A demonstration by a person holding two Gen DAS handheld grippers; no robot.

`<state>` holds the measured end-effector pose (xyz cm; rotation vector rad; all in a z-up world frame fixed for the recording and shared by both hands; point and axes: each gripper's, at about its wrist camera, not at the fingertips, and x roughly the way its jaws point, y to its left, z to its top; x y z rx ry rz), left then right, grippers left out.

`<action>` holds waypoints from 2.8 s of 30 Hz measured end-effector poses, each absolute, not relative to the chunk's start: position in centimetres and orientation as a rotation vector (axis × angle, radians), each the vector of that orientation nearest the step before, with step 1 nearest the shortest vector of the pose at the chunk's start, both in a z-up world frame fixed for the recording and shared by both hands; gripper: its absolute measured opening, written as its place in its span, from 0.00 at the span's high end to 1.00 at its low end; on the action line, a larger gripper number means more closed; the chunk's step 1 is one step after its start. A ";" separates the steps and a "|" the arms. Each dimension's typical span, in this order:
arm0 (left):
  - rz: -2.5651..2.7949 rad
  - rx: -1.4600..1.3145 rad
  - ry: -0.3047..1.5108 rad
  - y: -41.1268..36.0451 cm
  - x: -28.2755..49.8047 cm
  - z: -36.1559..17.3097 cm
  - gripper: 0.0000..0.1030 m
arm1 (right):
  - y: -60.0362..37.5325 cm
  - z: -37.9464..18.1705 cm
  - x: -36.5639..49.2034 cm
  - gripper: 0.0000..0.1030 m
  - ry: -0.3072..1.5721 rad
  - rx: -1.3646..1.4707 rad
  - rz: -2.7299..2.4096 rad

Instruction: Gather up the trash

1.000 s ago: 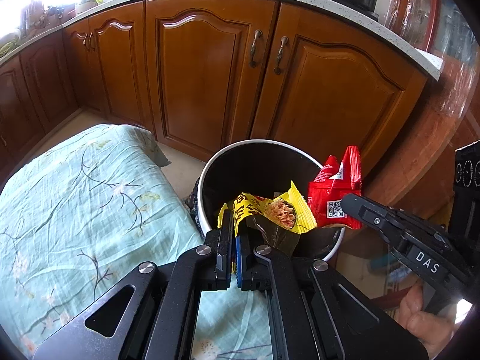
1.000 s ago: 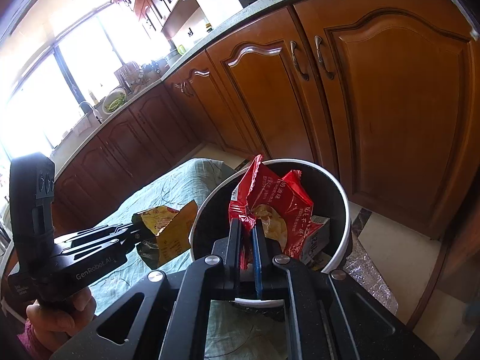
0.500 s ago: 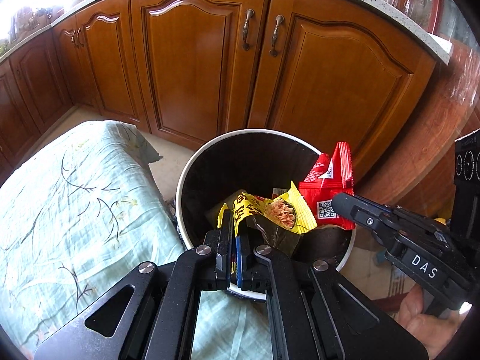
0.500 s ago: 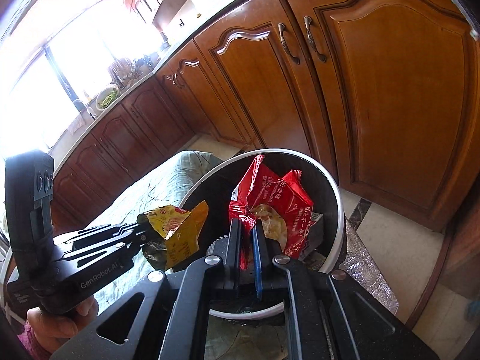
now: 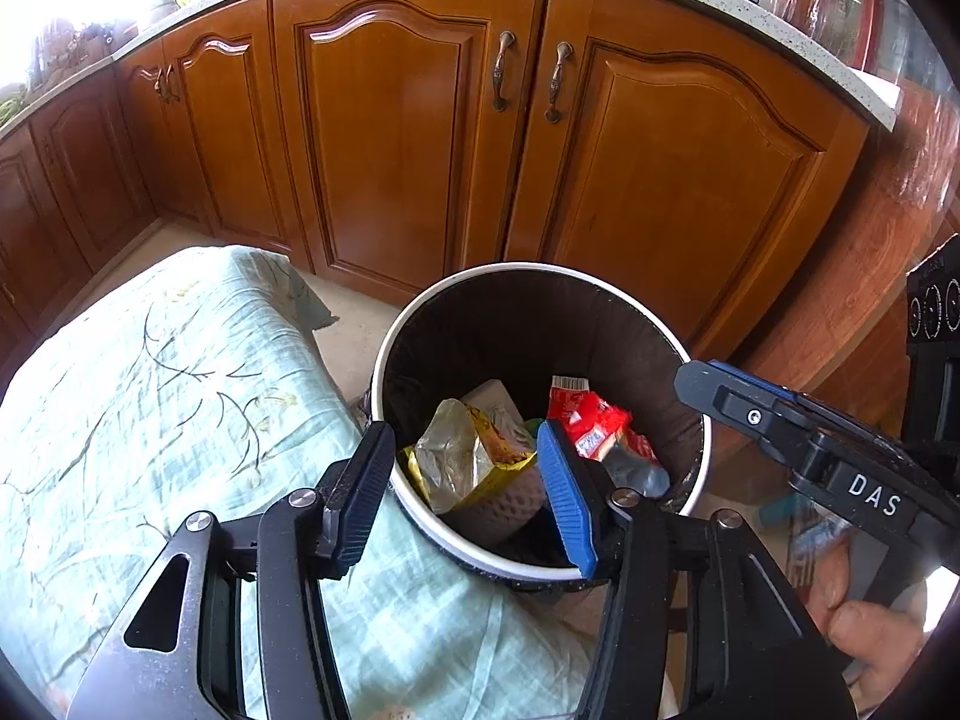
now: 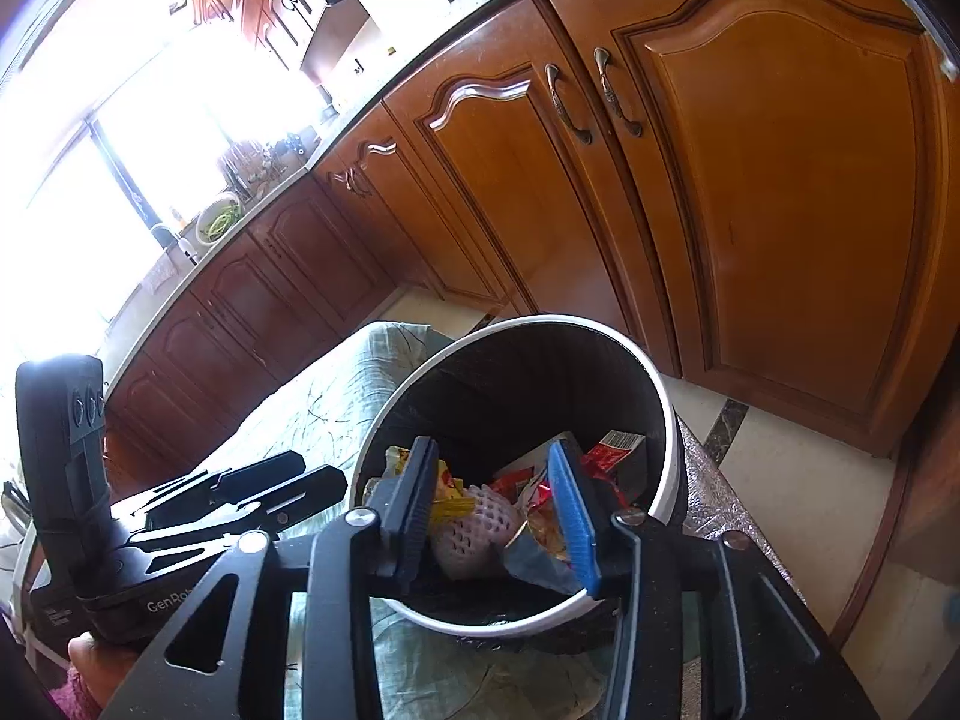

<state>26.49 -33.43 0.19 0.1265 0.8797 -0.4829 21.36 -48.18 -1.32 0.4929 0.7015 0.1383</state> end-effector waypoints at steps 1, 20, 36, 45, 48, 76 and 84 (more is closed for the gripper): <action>-0.483 0.120 0.878 -33.1 26.3 0.3 0.50 | -48.1 -1.2 21.1 0.48 0.693 0.496 0.140; -0.399 -0.128 0.841 -20.8 17.9 -1.0 0.33 | -41.2 -1.3 12.5 0.08 0.614 0.545 0.174; -0.258 -0.135 0.616 -11.1 8.9 0.9 0.21 | -34.0 1.9 6.3 0.01 0.481 0.348 0.108; -0.165 -0.116 0.369 -8.6 4.0 4.9 0.00 | -31.1 7.5 2.5 0.00 0.196 0.148 0.007; -0.122 -0.110 0.328 -8.2 2.9 4.6 0.00 | -30.2 6.2 2.2 0.00 0.180 0.132 0.006; -0.031 0.000 0.394 -8.1 0.9 0.6 0.00 | -28.8 0.1 2.6 0.00 0.331 0.131 0.072; -0.031 0.009 0.386 -8.3 0.6 0.7 0.00 | -29.1 0.3 2.3 0.00 0.322 0.135 0.070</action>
